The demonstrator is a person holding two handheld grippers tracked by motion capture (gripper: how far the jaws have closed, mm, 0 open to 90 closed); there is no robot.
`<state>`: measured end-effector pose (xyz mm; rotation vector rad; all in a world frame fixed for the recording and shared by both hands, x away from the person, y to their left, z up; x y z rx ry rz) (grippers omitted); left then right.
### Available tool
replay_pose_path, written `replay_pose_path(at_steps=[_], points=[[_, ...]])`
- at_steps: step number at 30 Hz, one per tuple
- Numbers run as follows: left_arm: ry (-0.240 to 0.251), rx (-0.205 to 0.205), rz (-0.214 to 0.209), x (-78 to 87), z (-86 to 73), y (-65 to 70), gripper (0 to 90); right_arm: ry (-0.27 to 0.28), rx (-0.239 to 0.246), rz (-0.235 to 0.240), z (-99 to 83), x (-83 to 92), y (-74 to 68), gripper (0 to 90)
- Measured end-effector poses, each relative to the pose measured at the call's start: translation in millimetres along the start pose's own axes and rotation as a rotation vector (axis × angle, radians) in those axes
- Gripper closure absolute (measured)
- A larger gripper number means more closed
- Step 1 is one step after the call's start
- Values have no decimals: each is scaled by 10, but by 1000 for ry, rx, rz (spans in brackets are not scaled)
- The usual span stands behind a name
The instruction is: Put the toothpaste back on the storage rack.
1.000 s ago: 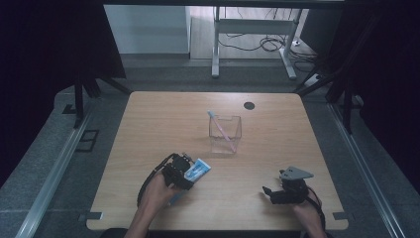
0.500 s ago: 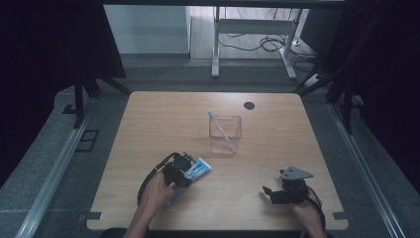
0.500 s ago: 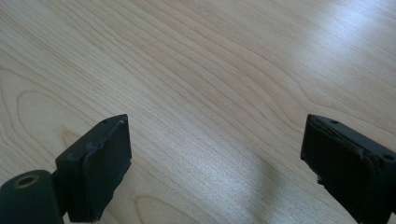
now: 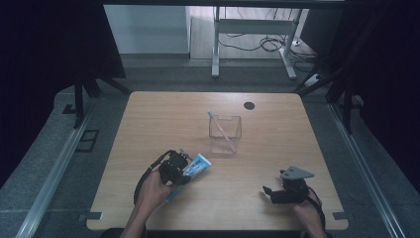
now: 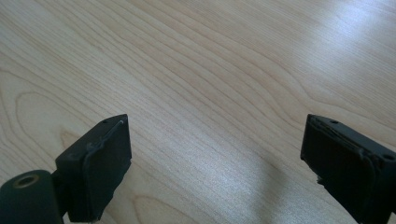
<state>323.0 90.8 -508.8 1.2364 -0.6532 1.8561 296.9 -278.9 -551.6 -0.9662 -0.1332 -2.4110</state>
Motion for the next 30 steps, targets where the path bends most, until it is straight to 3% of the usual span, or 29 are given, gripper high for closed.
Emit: replay_pose_path(at_steps=[10,21,30], points=[[89,-13,-48,140,46,-5,707,6,-9,2,1,2,15,91],[135,-24,-49,252,107,-35,708,1,-23,17,-6,-6,29,89],[157,-35,-37,355,184,-51,709,6,-39,33,-4,-11,32,38]])
Point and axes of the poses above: each handheld gripper's, and its own axes: x roughly backward along the jaws, z roughly out of its top, y roughly to its right, the point moved 3 cm from there along -x, roughly forward along the jaws, and after that the axes turned 13 degrees about -x, right-handed, at the moved point
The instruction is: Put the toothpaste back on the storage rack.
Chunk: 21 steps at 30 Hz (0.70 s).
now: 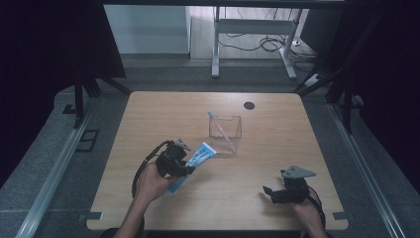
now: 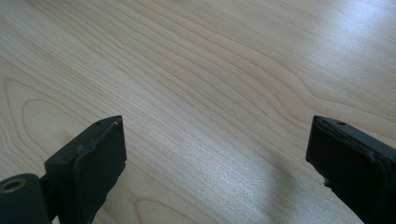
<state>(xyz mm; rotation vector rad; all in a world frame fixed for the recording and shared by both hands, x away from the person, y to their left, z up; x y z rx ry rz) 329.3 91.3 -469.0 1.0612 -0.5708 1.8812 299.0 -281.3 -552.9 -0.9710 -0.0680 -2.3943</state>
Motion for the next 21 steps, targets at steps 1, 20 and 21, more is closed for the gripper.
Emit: replay_pose_path(at_steps=[1,20,21], points=[[5,-4,2,5,10,-5,709,-1,-3,1,-1,-2,-2,29],[83,-15,17,160,301,-78,710,-15,-16,11,-12,-31,5,0],[87,-16,21,163,329,-85,710,-14,-16,11,-12,-31,5,0]])
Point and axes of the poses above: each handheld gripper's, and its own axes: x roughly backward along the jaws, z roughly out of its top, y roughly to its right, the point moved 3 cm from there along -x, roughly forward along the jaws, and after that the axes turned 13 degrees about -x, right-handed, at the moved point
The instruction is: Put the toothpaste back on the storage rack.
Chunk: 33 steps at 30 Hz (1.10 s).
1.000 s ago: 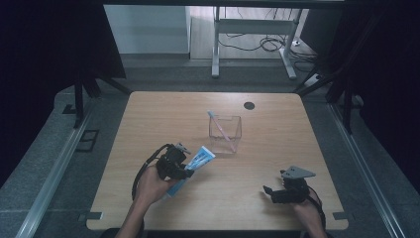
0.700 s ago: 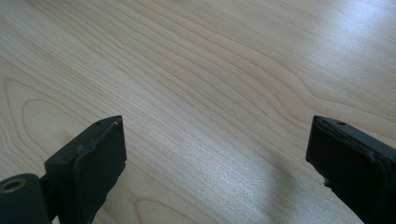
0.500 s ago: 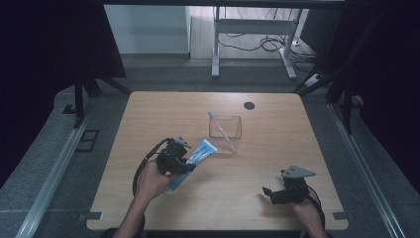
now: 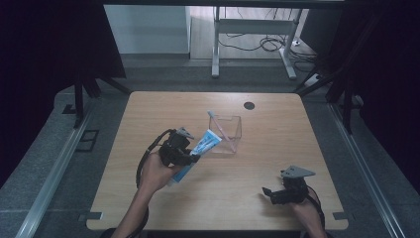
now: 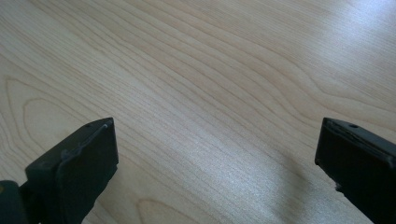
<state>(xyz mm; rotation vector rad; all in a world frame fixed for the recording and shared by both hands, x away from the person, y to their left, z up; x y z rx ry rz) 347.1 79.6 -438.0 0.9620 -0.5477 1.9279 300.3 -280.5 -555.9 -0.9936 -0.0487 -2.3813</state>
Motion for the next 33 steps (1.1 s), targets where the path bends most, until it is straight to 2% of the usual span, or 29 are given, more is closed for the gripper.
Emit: replay_pose_path(at_steps=[14,23,33], points=[[49,-6,12,4,320,-101,710,6,0,-1,5,4,4,0],[75,-8,24,-50,534,-172,711,16,2,-8,14,16,15,2],[118,7,40,-122,742,-252,712,17,6,-8,15,12,14,5]])
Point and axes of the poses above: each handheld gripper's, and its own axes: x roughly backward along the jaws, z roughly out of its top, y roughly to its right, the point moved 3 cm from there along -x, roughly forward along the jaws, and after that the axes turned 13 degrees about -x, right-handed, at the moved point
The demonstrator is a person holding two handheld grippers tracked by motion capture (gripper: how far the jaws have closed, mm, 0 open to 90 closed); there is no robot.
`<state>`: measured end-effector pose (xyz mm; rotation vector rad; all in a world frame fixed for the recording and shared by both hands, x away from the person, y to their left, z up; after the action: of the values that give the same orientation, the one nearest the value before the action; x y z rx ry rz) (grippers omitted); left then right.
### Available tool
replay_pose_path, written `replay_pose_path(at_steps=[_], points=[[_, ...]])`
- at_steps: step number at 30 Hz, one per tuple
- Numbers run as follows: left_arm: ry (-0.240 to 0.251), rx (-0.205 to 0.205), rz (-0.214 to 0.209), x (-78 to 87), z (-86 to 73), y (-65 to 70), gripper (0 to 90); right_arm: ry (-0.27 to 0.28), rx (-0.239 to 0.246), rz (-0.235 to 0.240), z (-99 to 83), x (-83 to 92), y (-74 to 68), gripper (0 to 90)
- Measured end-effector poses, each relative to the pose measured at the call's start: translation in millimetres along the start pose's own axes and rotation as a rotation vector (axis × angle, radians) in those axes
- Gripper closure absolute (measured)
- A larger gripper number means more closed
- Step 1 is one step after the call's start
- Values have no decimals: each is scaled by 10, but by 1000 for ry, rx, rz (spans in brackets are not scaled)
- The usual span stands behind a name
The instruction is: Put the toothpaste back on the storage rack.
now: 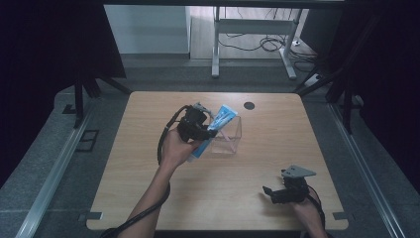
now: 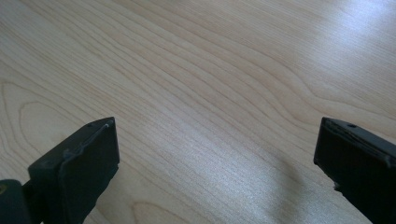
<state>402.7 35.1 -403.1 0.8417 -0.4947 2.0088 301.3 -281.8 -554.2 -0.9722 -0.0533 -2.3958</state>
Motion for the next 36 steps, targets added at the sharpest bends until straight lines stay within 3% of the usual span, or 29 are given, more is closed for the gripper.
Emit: replay_pose_path(at_steps=[15,36], points=[[42,-2,27,-115,245,-146,712,8,8,2,7,6,-9,12],[119,-20,77,-333,614,-220,712,12,10,2,10,15,4,16]])
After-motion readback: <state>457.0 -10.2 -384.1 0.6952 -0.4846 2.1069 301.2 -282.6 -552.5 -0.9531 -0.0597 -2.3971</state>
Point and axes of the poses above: each handheld gripper's, and its own axes: x roughly backward along the jaws, z roughly out of its top, y roughly to its right, the point moved 3 cm from there along -x, roughly forward along the jaws, and after that the axes turned 13 degrees about -x, right-handed, at the moved point
